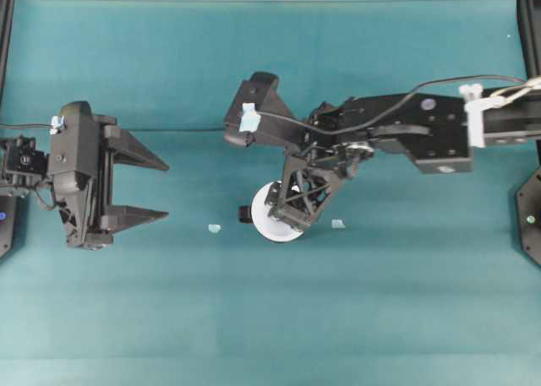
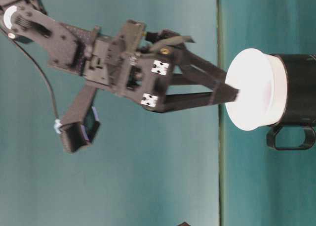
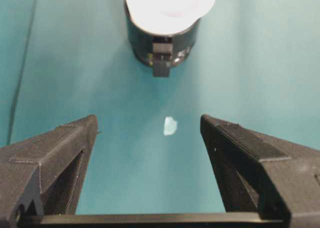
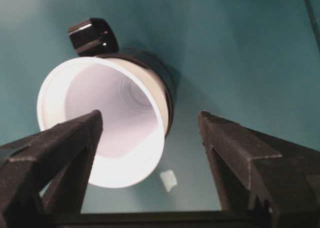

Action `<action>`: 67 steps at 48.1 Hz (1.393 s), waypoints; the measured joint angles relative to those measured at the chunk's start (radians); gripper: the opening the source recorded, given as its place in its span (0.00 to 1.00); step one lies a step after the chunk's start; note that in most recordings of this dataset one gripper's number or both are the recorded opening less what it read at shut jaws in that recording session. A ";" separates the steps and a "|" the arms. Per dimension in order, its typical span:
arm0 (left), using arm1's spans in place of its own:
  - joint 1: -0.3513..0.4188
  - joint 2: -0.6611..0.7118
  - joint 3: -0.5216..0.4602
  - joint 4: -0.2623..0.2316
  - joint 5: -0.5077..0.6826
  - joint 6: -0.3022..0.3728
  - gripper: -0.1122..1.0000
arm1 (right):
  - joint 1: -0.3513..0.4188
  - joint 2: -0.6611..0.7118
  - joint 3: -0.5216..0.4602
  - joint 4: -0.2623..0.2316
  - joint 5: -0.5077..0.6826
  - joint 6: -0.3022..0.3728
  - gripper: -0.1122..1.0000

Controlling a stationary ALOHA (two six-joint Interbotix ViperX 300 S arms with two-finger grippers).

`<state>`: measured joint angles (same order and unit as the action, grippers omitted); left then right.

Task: Put the paper cup into the moved cup holder.
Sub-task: 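Lower the paper cup into the black holder, then open the right gripper and raise it away from the cup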

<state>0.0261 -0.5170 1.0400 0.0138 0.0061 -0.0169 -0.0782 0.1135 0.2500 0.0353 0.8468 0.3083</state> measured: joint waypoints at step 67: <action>0.000 -0.003 0.000 0.000 0.002 0.002 0.87 | 0.011 -0.298 0.256 -0.012 -0.241 -0.005 0.86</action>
<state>0.0261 -0.5200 1.0400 0.0138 0.0077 -0.0153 -0.0675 -0.1841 0.5062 0.0230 0.6059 0.3037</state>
